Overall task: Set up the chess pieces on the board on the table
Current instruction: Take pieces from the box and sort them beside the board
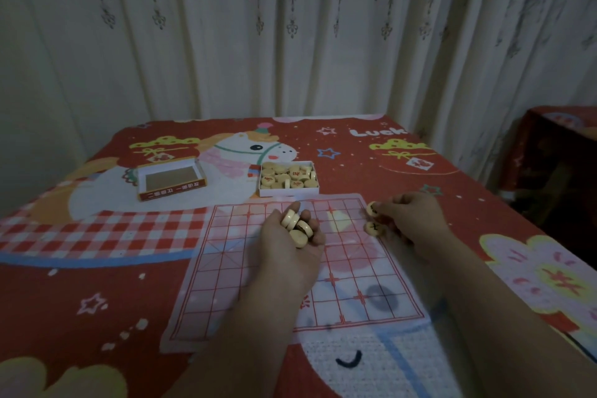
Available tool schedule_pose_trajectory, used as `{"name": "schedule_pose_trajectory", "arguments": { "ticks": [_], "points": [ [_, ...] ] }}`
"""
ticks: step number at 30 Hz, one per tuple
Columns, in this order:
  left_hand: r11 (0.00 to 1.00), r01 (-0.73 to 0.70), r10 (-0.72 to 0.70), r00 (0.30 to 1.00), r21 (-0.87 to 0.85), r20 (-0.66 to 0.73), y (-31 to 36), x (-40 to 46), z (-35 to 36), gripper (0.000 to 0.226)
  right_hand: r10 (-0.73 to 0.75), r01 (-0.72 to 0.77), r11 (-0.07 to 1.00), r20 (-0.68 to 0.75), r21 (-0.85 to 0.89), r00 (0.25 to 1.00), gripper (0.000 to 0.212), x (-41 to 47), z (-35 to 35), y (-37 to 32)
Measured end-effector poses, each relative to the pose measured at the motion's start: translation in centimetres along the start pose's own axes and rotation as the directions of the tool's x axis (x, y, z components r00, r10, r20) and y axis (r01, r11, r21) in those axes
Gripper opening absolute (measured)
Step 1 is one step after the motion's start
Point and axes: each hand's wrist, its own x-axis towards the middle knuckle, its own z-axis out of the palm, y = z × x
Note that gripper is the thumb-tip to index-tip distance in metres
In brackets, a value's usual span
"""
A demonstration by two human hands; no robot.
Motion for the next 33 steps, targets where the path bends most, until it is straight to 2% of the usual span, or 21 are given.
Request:
{"name": "schedule_pose_trajectory", "arguments": {
  "ticks": [3,10,17,21,24,27,30,33],
  "points": [
    [1.000,-0.001,0.001,1.000,0.003,0.003,0.0,-0.1,0.0,0.037,-0.015,0.015,1.000,-0.002,0.011,1.000,0.006,0.0,0.2,0.0],
    [1.000,0.006,-0.006,1.000,0.013,-0.003,0.1,-0.1,0.1,0.036,-0.010,0.004,0.989,-0.042,-0.148,0.999,0.014,2.9,0.5,0.9],
    [1.000,0.004,-0.004,1.000,0.013,-0.015,0.0,-0.2,0.2,0.036,-0.069,0.047,0.916,-0.040,-0.398,0.997,0.033,5.2,1.4,1.7],
    [1.000,0.010,-0.010,1.000,0.010,-0.014,0.0,-0.1,0.2,0.036,-0.094,0.054,0.868,-0.056,-0.494,0.994,0.031,5.7,1.6,1.9],
    [1.000,0.009,-0.010,1.000,-0.019,-0.008,0.2,-0.2,0.1,0.036,-0.102,0.034,0.894,-0.130,-0.446,0.986,0.022,5.6,1.5,2.3],
    [0.997,0.009,-0.009,1.000,-0.079,0.005,0.2,-0.3,0.0,0.037,-0.203,0.141,0.928,-0.150,-0.344,0.968,0.027,4.4,1.0,2.2],
    [0.992,-0.018,0.025,0.999,-0.126,0.047,0.3,-0.4,0.2,0.040,-0.329,0.322,0.930,-0.010,-0.178,0.944,0.019,2.2,1.6,1.0],
    [0.990,-0.024,0.033,0.997,-0.139,0.063,0.4,-0.4,0.4,0.040,-0.430,0.477,0.871,0.287,-0.117,0.856,0.001,0.3,3.4,0.1]
  ]
}}
